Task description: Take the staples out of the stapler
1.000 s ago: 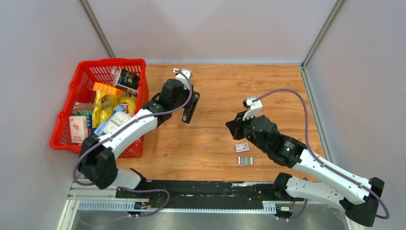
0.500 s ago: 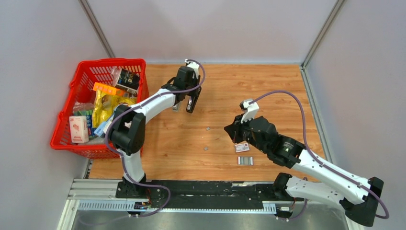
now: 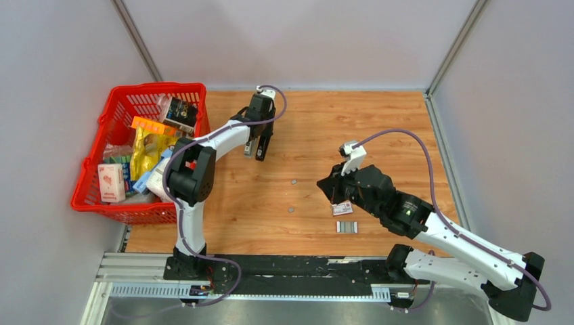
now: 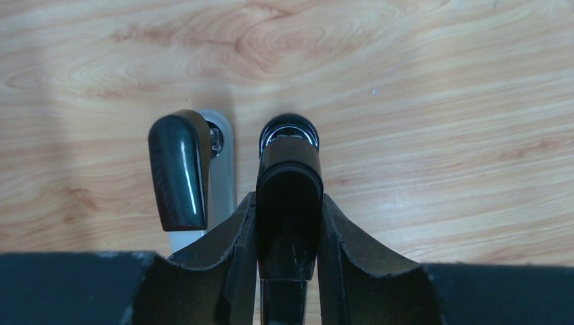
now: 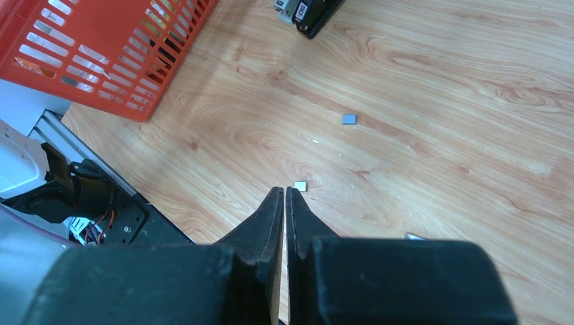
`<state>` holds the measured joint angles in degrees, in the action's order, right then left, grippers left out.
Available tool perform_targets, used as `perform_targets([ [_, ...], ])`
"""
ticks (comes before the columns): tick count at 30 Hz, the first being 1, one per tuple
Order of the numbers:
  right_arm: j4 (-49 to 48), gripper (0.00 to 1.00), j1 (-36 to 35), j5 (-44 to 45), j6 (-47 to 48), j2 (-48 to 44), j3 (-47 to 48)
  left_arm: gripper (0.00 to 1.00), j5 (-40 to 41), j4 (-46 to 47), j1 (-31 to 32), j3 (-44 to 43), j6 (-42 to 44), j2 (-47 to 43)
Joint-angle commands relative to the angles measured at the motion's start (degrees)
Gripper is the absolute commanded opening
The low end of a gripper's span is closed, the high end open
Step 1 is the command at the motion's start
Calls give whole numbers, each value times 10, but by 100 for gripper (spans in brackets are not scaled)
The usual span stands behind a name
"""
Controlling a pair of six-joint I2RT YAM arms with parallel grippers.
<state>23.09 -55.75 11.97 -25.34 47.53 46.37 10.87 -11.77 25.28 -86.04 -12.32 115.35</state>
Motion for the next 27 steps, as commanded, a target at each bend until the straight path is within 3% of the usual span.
perform_targets([
  [1, -13, 7, 0, -5, 12, -9, 1, 0, 7, 12, 1, -30, -2, -2],
  [5, -16, 8, 0, -8, 11, -11, -3, 1, 2, 11, 1, -29, -7, 0],
  [12, -8, 17, 0, -10, 2, -28, -13, 29, -17, -8, 1, -40, -19, 14],
  [19, 8, 34, 0, -6, -5, -59, -22, 46, -32, -6, 1, -35, -20, 15],
  [24, 20, 43, 0, -5, -9, -71, -22, 47, -31, -4, 1, -26, -28, 9],
  [27, 23, 46, 0, -3, -13, -76, -25, 86, -35, 4, 1, -13, -32, -4],
])
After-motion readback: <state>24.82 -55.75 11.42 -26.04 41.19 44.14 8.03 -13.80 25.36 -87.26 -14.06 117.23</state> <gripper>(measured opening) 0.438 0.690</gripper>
